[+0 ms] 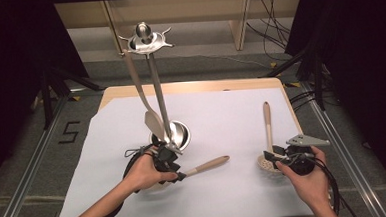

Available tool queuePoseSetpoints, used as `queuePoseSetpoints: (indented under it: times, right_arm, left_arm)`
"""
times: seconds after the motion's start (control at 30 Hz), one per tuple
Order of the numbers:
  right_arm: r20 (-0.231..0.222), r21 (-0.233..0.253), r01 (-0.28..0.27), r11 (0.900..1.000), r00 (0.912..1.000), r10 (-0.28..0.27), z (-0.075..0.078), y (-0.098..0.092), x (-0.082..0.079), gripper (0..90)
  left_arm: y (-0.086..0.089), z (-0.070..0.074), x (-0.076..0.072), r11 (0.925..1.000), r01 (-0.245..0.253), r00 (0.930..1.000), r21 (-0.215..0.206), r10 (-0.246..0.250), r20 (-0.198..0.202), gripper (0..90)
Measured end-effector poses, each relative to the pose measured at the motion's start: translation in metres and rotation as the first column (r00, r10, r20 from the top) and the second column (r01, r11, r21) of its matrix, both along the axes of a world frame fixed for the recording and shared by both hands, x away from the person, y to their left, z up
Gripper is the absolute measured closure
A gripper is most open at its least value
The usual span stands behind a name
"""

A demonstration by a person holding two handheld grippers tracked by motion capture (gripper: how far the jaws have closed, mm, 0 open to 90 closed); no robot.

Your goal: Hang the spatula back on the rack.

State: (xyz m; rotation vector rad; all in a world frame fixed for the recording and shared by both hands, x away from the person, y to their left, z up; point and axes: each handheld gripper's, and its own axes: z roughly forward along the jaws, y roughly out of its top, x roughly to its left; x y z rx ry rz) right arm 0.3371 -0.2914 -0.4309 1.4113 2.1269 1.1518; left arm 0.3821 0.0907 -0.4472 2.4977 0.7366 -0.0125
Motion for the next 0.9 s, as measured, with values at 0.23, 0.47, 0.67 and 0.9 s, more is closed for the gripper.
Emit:
queuePoseSetpoints:
  times: [0.23, 0.47, 0.67, 0.9]
  right_arm:
    - [0.007, -0.004, 0.0, 1.0, 1.0, 0.0, -0.001, -0.001, 0.001, 57.2]
    - [0.006, -0.005, 0.0, 1.0, 1.0, 0.0, -0.001, -0.001, 0.001, 57.3]
    - [-0.007, -0.019, -0.001, 1.0, 1.0, 0.0, 0.001, -0.001, 0.0, 57.3]
    - [0.008, -0.005, 0.001, 1.0, 1.0, -0.001, -0.001, -0.001, 0.001, 57.3]
  left_arm:
    - [-0.007, -0.007, 0.011, 0.9955, 0.052, 0.9979, 0.08, -0.049, -0.043, 61.2]
    - [-0.011, -0.012, 0.011, 0.9867, 0.082, 0.9959, 0.14, -0.075, -0.051, 64.6]
    - [-0.013, -0.014, 0.007, 0.9812, 0.087, 0.9956, 0.173, -0.079, -0.051, 68.1]
    - [-0.014, -0.012, 0.005, 0.9756, 0.11, 0.9939, 0.19, -0.106, -0.032, 69.2]
